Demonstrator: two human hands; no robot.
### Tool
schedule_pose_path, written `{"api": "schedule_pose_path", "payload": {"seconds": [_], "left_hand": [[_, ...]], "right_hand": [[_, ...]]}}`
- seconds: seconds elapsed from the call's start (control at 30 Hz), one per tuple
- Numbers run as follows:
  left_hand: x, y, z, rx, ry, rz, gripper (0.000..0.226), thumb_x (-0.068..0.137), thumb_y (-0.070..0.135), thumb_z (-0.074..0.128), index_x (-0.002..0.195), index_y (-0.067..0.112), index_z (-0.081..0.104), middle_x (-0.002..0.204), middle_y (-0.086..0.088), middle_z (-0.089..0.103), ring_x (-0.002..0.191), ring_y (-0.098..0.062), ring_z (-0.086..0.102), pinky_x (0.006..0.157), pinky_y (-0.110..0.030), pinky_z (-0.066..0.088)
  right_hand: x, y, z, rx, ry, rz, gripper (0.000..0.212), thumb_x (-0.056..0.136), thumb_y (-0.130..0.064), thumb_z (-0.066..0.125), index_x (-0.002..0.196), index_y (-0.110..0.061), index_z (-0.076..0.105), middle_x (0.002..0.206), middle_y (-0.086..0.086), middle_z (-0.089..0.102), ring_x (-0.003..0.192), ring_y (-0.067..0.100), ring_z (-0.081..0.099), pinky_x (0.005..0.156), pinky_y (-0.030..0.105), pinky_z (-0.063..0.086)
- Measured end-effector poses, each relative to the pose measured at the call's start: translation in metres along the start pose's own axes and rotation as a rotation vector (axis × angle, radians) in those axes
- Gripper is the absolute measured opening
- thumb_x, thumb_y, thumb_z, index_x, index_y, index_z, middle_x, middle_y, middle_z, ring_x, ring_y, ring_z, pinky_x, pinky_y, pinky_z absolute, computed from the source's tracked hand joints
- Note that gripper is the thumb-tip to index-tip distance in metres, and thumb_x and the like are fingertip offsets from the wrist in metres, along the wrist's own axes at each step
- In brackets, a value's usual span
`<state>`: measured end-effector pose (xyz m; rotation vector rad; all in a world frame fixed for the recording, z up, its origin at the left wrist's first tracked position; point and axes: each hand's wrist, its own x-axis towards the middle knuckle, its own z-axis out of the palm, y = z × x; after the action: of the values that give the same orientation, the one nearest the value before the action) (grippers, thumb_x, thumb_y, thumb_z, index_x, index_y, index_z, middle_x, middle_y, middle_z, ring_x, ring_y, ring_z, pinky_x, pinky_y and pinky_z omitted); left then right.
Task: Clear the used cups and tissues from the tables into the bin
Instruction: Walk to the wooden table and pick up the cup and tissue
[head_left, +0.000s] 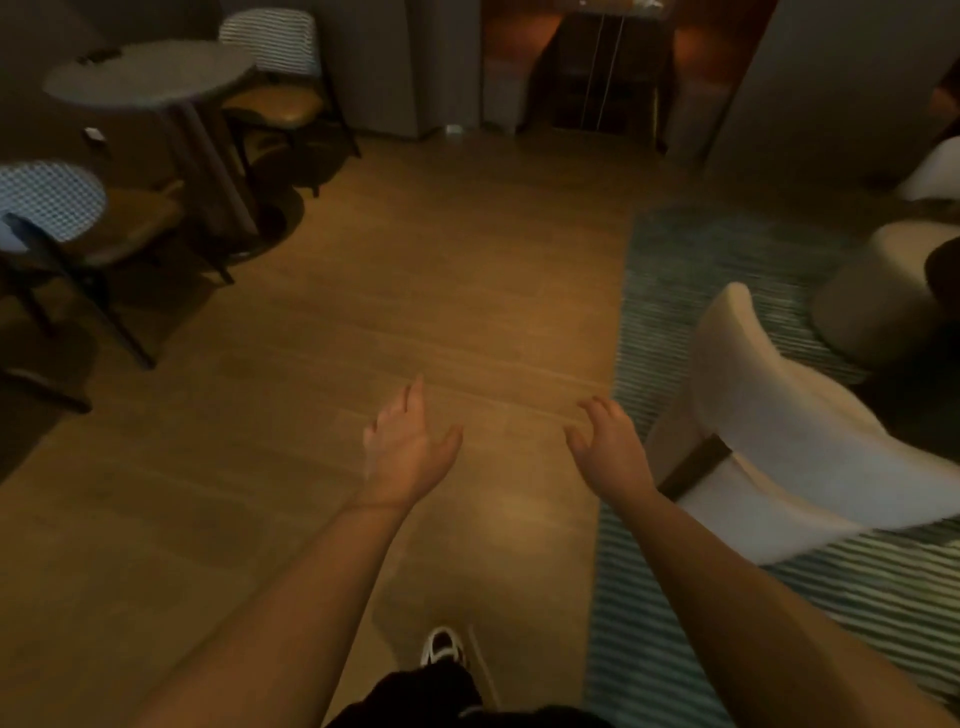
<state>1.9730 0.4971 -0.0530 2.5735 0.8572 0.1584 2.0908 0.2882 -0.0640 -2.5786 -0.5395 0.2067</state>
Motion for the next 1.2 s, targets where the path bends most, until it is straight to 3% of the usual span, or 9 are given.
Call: {"api": "schedule_pose_path", "payload": {"seconds": [0.2,0.53,0.87,1.2], "left_hand": [[0.179,0.022,-0.009,-0.016,-0.044,0.039,0.082,0.085,0.054,0.051,0.150,0.020,0.013,0.156,-0.007,0.019,0.141,-0.024,0.019,0.108,-0.044,0.022],[0.512,0.069,0.055,0.007,-0.090,0.135,0.083,0.085,0.059,0.047,0.150,0.024,0.010,0.156,-0.003,0.019,0.142,-0.021,0.017,0.111,-0.048,0.019],[0.838,0.163,0.064,0.025,-0.109,0.140,0.081,0.086,0.056,0.049,0.150,0.020,0.014,0.155,-0.005,0.022,0.141,-0.022,0.019,0.109,-0.046,0.023],[1.192,0.243,0.131,-0.004,-0.130,0.182,0.084,0.086,0.059,0.048,0.151,0.024,0.008,0.156,-0.002,0.018,0.142,-0.022,0.017,0.113,-0.049,0.020]], "right_hand": [[0.161,-0.024,-0.004,-0.038,0.038,0.050,0.049,0.095,-0.031,0.052,0.138,-0.010,0.043,0.149,0.011,0.038,0.138,0.025,0.032,0.114,0.036,0.026],[0.501,-0.008,0.027,0.023,0.097,0.098,0.047,0.093,-0.030,0.055,0.134,-0.010,0.048,0.143,0.010,0.044,0.134,0.025,0.038,0.110,0.037,0.032],[0.828,-0.011,-0.025,0.009,0.086,0.115,0.047,0.093,-0.031,0.054,0.135,-0.010,0.048,0.144,0.010,0.043,0.135,0.025,0.037,0.112,0.036,0.030],[1.180,0.013,-0.021,0.005,0.141,0.152,0.046,0.093,-0.031,0.055,0.134,-0.012,0.048,0.144,0.009,0.044,0.135,0.025,0.037,0.111,0.036,0.030]]}}
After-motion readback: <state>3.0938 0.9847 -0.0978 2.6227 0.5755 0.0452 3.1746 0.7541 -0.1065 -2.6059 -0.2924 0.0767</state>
